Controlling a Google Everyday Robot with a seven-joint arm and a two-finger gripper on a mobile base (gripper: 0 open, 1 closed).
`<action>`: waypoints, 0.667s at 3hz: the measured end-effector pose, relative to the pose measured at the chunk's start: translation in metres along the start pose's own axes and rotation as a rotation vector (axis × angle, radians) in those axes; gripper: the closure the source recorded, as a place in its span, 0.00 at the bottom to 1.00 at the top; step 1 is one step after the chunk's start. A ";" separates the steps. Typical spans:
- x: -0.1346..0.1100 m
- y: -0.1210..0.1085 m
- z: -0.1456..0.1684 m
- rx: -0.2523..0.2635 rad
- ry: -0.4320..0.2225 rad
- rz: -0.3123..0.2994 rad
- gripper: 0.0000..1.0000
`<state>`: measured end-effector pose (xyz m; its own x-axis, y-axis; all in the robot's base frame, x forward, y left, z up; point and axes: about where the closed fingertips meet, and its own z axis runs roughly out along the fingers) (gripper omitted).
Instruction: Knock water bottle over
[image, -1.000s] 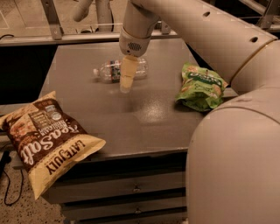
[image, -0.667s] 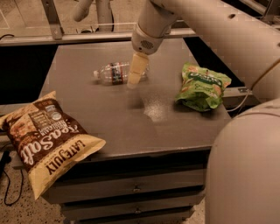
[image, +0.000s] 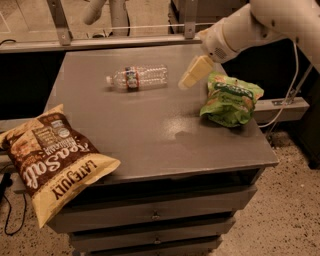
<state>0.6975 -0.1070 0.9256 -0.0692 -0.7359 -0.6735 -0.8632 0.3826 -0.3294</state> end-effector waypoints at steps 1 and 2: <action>0.036 -0.042 -0.044 0.152 -0.119 0.070 0.00; 0.054 -0.057 -0.065 0.213 -0.155 0.102 0.00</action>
Offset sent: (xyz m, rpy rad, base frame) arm 0.0116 -0.0666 0.0187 0.1269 -0.1184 -0.1096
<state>0.7103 -0.2048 0.9513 -0.0588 -0.5995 -0.7982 -0.7300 0.5712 -0.3752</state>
